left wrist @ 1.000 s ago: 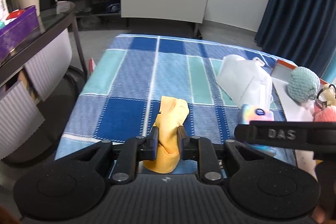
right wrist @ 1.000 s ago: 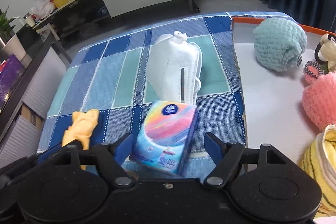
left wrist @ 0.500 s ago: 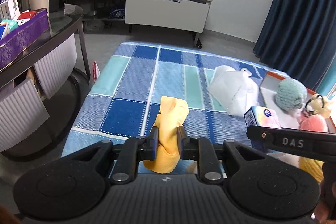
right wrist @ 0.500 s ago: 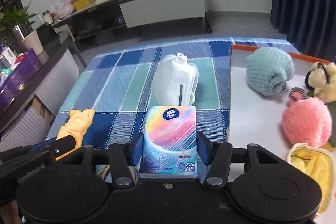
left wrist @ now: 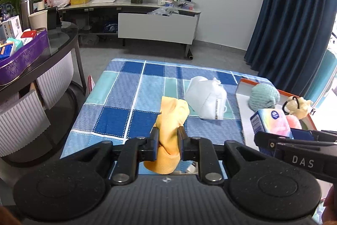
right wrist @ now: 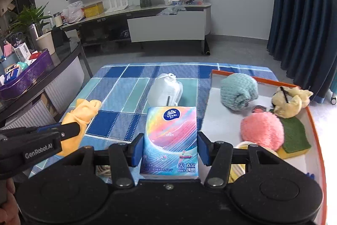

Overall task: Organize soft objects
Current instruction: 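Carry the yellow glove and tissue pack over the white box with both tools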

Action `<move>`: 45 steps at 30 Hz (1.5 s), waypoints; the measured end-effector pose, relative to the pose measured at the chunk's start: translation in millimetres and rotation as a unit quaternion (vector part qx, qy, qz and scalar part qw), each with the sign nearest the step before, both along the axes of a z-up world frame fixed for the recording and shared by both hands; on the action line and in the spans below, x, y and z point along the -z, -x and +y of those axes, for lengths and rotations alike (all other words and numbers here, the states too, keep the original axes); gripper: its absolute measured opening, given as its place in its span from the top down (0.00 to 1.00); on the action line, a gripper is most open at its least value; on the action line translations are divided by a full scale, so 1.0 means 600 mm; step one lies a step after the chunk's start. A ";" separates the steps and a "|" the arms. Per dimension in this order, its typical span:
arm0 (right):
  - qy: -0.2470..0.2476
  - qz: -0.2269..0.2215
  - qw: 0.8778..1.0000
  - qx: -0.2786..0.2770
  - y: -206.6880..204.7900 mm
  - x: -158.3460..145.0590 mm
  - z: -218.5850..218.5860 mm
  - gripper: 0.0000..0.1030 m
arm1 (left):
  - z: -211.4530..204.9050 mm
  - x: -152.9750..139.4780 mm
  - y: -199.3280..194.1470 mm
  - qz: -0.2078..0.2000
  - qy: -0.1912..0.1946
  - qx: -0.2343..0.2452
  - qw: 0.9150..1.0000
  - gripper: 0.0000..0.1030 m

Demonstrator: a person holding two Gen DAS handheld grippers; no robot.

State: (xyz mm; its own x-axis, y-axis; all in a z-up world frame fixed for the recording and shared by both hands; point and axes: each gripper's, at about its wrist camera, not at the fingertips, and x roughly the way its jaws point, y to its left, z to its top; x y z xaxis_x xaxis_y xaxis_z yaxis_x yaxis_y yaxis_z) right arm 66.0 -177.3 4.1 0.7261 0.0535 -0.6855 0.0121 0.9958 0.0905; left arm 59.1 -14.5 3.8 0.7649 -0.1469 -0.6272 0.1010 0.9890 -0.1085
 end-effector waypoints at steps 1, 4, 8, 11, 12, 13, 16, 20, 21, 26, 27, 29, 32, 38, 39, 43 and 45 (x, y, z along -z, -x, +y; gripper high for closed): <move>-0.002 -0.001 1.000 0.000 0.006 -0.002 -0.007 0.38 | -0.003 -0.002 0.003 -0.002 -0.002 0.001 1.000 0.80; 0.001 -0.006 1.000 0.003 0.021 -0.012 -0.019 0.38 | -0.012 -0.007 0.009 -0.002 -0.001 0.007 1.000 0.80; 0.008 -0.012 1.000 0.015 0.036 -0.020 -0.036 0.38 | -0.028 -0.011 0.016 -0.005 -0.002 0.016 1.000 0.80; 0.010 -0.015 1.000 0.023 0.044 -0.023 -0.050 0.38 | -0.041 -0.013 0.021 -0.005 -0.003 0.025 1.000 0.80; 0.011 -0.015 1.000 0.024 0.048 -0.024 -0.054 0.38 | -0.046 -0.014 0.022 -0.006 -0.004 0.027 1.000 0.80; 0.013 -0.016 0.999 0.025 0.051 -0.026 -0.057 0.38 | -0.049 -0.014 0.023 -0.007 -0.004 0.029 1.000 0.80; 0.014 -0.016 0.999 0.032 0.056 -0.028 -0.066 0.38 | -0.060 -0.014 0.024 -0.002 -0.001 0.038 0.999 0.80; 0.017 -0.015 0.999 0.039 0.063 -0.030 -0.076 0.38 | -0.075 -0.014 0.028 -0.001 -0.003 0.049 0.999 0.80; 0.016 -0.015 0.999 0.041 0.064 -0.031 -0.079 0.38 | -0.077 -0.015 0.029 -0.001 -0.003 0.051 0.999 0.80; 0.016 -0.011 0.998 0.051 0.069 -0.030 -0.093 0.38 | -0.089 -0.016 0.033 0.002 -0.004 0.060 0.998 0.80; 0.018 -0.011 0.998 0.053 0.070 -0.030 -0.096 0.38 | -0.092 -0.016 0.032 0.003 -0.004 0.062 0.998 0.80; 0.020 -0.010 0.998 0.057 0.072 -0.029 -0.102 0.38 | -0.099 -0.016 0.031 0.005 -0.002 0.067 0.998 0.80; 0.019 -0.007 0.998 0.066 0.075 -0.027 -0.114 0.38 | -0.110 -0.018 0.030 0.006 -0.004 0.075 0.997 0.80; 0.019 -0.004 0.996 0.083 0.080 -0.030 -0.138 0.38 | -0.135 -0.020 0.028 0.007 -0.004 0.095 0.995 0.80; 0.019 -0.004 0.996 0.086 0.082 -0.030 -0.143 0.38 | -0.140 -0.021 0.028 0.008 -0.004 0.098 0.995 0.80; 0.018 -0.004 0.995 0.099 0.086 -0.033 -0.160 0.38 | -0.159 -0.023 0.026 0.008 -0.005 0.111 0.994 0.80; 0.017 -0.005 0.994 0.104 0.088 -0.033 -0.168 0.38 | -0.169 -0.024 0.025 0.009 -0.004 0.118 0.993 0.80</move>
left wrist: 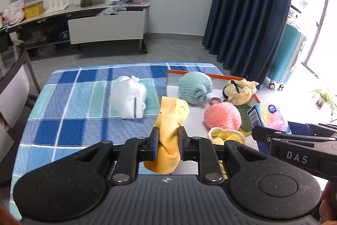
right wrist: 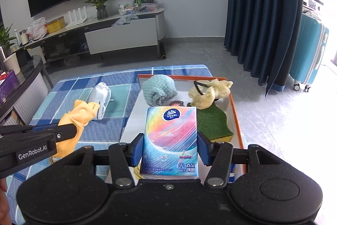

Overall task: Organize soft objects
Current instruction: 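Carry the yellow glove and tissue pack over the white box with both tools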

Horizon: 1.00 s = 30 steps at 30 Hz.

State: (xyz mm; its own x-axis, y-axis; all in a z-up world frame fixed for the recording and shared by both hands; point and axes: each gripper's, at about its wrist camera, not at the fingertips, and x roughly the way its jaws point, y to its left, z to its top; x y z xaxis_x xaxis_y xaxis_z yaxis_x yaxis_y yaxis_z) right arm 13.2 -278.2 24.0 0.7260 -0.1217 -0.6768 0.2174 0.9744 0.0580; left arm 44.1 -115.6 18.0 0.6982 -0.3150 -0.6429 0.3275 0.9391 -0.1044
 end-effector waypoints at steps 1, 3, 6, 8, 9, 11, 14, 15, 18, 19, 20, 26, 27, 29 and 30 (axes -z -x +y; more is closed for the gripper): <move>-0.001 0.000 1.000 0.002 0.001 0.000 -0.004 0.38 | -0.005 0.000 -0.001 0.001 -0.001 0.004 1.000 0.80; -0.001 -0.001 1.000 0.007 0.003 -0.001 -0.011 0.38 | -0.016 0.000 -0.001 0.001 -0.002 0.011 1.000 0.80; -0.001 0.000 1.000 0.015 0.006 0.000 -0.024 0.38 | -0.031 -0.001 -0.003 0.002 -0.002 0.022 1.000 0.80; -0.003 -0.001 1.000 0.021 0.007 -0.001 -0.032 0.38 | -0.040 -0.002 -0.004 0.003 -0.002 0.028 1.000 0.80; -0.004 -0.001 1.000 0.023 0.008 -0.002 -0.037 0.38 | -0.044 -0.003 -0.005 0.002 -0.003 0.031 0.999 0.80; -0.004 -0.002 1.000 0.029 0.008 -0.003 -0.046 0.38 | -0.052 -0.004 -0.006 0.002 -0.004 0.037 0.999 0.80; -0.006 -0.003 0.999 0.036 0.010 -0.003 -0.059 0.38 | -0.064 -0.007 -0.010 0.001 -0.004 0.045 0.999 0.80; -0.007 -0.003 0.999 0.038 0.010 -0.004 -0.062 0.38 | -0.068 -0.007 -0.011 0.001 -0.004 0.047 0.999 0.80; -0.007 -0.003 0.999 0.043 0.009 -0.003 -0.071 0.38 | -0.080 -0.007 -0.015 0.000 -0.005 0.054 0.999 0.80; -0.008 -0.003 0.999 0.045 0.009 -0.003 -0.074 0.38 | -0.085 -0.007 -0.016 0.000 -0.006 0.056 0.998 0.80; -0.008 -0.004 0.999 0.046 0.008 -0.004 -0.077 0.38 | -0.088 -0.006 -0.018 0.000 -0.006 0.057 0.998 0.80; -0.010 -0.004 0.999 0.053 0.001 -0.001 -0.092 0.38 | -0.104 -0.005 -0.027 0.002 -0.005 0.065 0.998 0.80; -0.009 -0.003 0.999 0.053 -0.001 0.000 -0.093 0.38 | -0.106 -0.005 -0.028 0.001 -0.005 0.065 0.998 0.80; -0.008 -0.002 0.999 0.052 -0.005 0.002 -0.093 0.38 | -0.108 -0.005 -0.031 0.001 -0.006 0.066 0.998 0.80; -0.009 -0.001 0.999 0.051 -0.007 0.003 -0.095 0.38 | -0.109 -0.005 -0.033 0.002 -0.006 0.066 0.998 0.80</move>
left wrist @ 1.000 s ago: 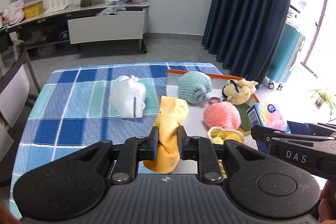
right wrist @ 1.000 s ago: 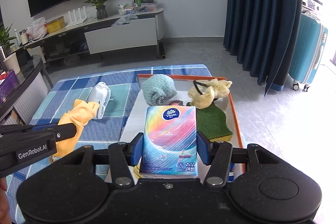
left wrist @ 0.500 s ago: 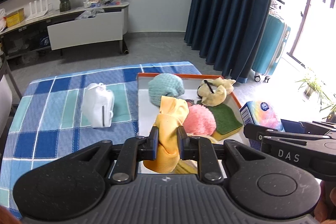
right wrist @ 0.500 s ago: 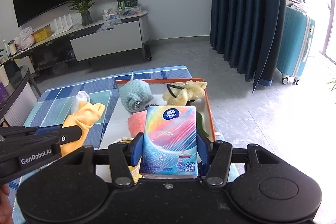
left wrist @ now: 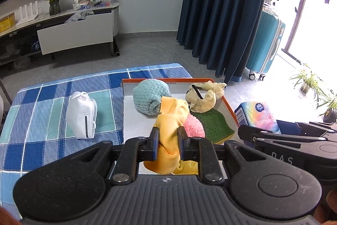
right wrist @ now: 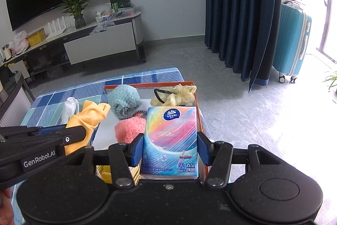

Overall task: Organize soft objects
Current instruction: 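Carry the yellow glove and tissue pack over the white box with both tools, then open the right tool to release the tissue pack while the left tool drops the glove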

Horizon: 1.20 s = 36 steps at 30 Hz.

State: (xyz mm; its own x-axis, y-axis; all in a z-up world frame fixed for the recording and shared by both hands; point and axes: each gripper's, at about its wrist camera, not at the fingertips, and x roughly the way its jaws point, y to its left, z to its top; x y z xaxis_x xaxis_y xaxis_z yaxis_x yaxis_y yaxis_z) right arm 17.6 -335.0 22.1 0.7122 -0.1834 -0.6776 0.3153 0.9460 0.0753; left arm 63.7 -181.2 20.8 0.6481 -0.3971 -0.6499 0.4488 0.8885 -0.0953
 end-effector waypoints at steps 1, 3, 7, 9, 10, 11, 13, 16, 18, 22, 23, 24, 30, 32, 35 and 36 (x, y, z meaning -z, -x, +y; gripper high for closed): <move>0.000 0.000 1.000 0.000 -0.003 0.001 -0.001 0.38 | -0.001 0.001 -0.001 0.000 -0.001 0.001 1.000 0.80; 0.000 0.001 1.000 0.000 -0.007 0.001 -0.003 0.38 | -0.003 0.001 -0.004 0.001 -0.002 0.002 1.000 0.80; 0.001 0.001 1.000 -0.002 -0.014 0.002 -0.006 0.38 | -0.008 0.000 -0.010 0.000 -0.004 0.003 1.000 0.80; 0.001 0.001 1.000 -0.001 -0.018 0.002 -0.009 0.38 | -0.010 0.001 -0.013 0.002 -0.005 0.003 1.000 0.80; 0.001 0.001 1.000 -0.001 -0.019 0.003 -0.010 0.38 | -0.010 0.002 -0.014 0.002 -0.006 0.003 1.000 0.80; 0.001 0.001 1.000 -0.001 -0.021 0.003 -0.011 0.38 | -0.011 0.001 -0.015 0.002 -0.006 0.003 1.000 0.80; 0.001 0.002 1.000 -0.001 -0.023 0.005 -0.012 0.38 | -0.014 0.000 -0.018 0.002 -0.005 0.004 1.000 0.80; -0.001 0.003 1.000 -0.001 -0.026 0.006 -0.015 0.38 | -0.017 -0.002 -0.022 0.001 -0.006 0.005 1.000 0.80; 0.000 0.004 1.000 -0.001 -0.030 0.008 -0.016 0.38 | -0.018 -0.002 -0.025 0.001 -0.006 0.006 1.000 0.80; 0.000 0.007 1.000 0.001 -0.035 0.011 -0.017 0.38 | -0.019 0.000 -0.032 0.003 -0.006 0.005 1.000 0.80; 0.001 0.008 1.000 0.002 -0.037 0.013 -0.018 0.38 | -0.019 0.001 -0.034 0.004 -0.006 0.005 1.000 0.80; 0.000 0.009 1.000 0.002 -0.038 0.014 -0.017 0.38 | -0.019 0.001 -0.035 0.005 -0.007 0.005 1.000 0.80; -0.001 0.017 1.000 0.001 -0.051 0.024 -0.018 0.38 | -0.022 0.004 -0.042 0.007 -0.007 0.006 1.000 0.80; -0.003 0.019 1.000 0.001 -0.054 0.027 -0.019 0.38 | -0.023 0.005 -0.045 0.009 -0.007 0.007 1.000 0.80; -0.004 0.023 1.000 0.002 -0.059 0.033 -0.021 0.38 | -0.025 0.007 -0.051 0.010 -0.008 0.009 1.000 0.80; -0.005 0.025 1.000 0.002 -0.061 0.034 -0.023 0.38 | -0.026 0.008 -0.053 0.011 -0.008 0.010 1.000 0.80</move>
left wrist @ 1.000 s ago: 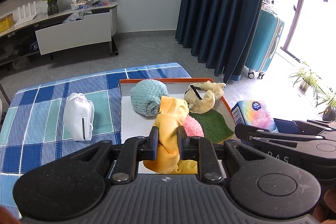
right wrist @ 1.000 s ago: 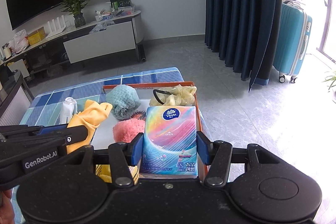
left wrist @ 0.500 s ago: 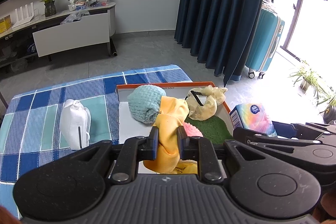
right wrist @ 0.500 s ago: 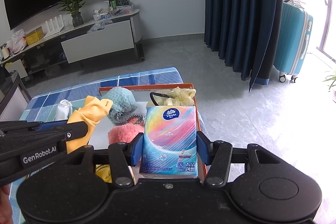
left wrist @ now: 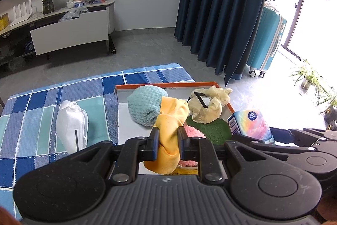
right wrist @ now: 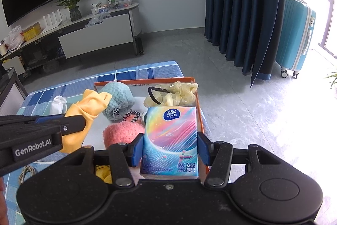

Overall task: Organize soft objects
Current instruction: 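Open the right tool to release the tissue pack while the left tool drops the glove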

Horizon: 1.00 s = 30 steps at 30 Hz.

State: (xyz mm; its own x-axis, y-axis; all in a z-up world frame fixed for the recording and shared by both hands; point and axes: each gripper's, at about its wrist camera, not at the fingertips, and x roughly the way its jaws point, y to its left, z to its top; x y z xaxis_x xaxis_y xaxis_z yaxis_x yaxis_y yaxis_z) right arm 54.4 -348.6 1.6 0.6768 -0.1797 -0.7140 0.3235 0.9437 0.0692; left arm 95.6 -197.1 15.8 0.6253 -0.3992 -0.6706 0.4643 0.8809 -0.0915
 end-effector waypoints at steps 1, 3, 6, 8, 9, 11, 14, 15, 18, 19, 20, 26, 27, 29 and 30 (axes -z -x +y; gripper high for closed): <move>0.000 0.002 1.000 0.001 -0.002 0.000 -0.002 0.38 | -0.001 0.001 -0.002 0.001 0.000 0.000 1.000 0.80; -0.002 0.003 1.000 0.000 -0.007 0.004 -0.004 0.38 | -0.003 0.002 -0.006 0.001 0.000 0.001 1.000 0.80; -0.004 0.006 1.000 0.000 -0.013 0.011 -0.006 0.37 | -0.008 0.003 -0.013 0.001 -0.003 0.004 1.000 0.80; -0.009 0.005 1.000 -0.003 -0.015 0.013 -0.007 0.37 | -0.010 0.002 -0.019 0.001 -0.003 0.006 1.000 0.80; -0.010 0.005 1.000 -0.005 -0.016 0.015 -0.009 0.36 | -0.012 0.002 -0.021 0.001 -0.002 0.007 1.000 0.80; -0.013 -0.001 1.000 -0.007 -0.014 0.015 -0.009 0.34 | -0.017 0.002 -0.026 0.000 -0.003 0.008 1.000 0.80; -0.014 -0.014 1.000 0.000 -0.006 0.010 -0.014 0.34 | -0.027 0.004 -0.032 0.001 -0.004 0.014 1.000 0.80; -0.013 -0.020 1.000 0.007 -0.003 0.007 -0.017 0.33 | -0.031 0.005 -0.034 0.001 -0.006 0.018 1.000 0.80; -0.009 -0.034 0.999 0.021 0.006 0.001 -0.025 0.31 | -0.048 0.008 -0.037 0.002 -0.008 0.027 1.000 0.80; -0.004 -0.036 0.999 0.025 0.009 0.000 -0.027 0.29 | -0.053 0.010 -0.038 0.003 -0.007 0.030 1.000 0.80; 0.001 -0.038 0.999 0.030 0.011 -0.002 -0.030 0.28 | -0.060 0.011 -0.039 0.005 -0.007 0.033 0.999 0.80; 0.007 -0.044 0.998 0.043 0.019 -0.006 -0.047 0.28 | -0.095 0.012 -0.046 0.001 -0.006 0.051 0.999 0.80; 0.007 -0.044 0.998 0.043 0.020 -0.006 -0.048 0.28 | -0.100 0.012 -0.049 0.001 -0.006 0.053 0.999 0.80; 0.007 -0.044 0.998 0.044 0.021 -0.005 -0.050 0.28 | -0.109 0.013 -0.054 0.004 -0.003 0.060 0.998 0.78; 0.007 -0.044 0.998 0.043 0.021 -0.005 -0.050 0.28 | -0.113 0.014 -0.056 0.008 -0.002 0.063 0.998 0.74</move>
State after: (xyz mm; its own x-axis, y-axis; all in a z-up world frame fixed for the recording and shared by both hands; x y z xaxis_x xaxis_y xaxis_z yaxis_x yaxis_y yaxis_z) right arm 41.5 -378.6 4.4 0.7179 -0.2493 -0.6500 0.3975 0.9133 0.0887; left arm 129.4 -265.0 7.2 0.5598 -0.4712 -0.6816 0.5704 0.8158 -0.0956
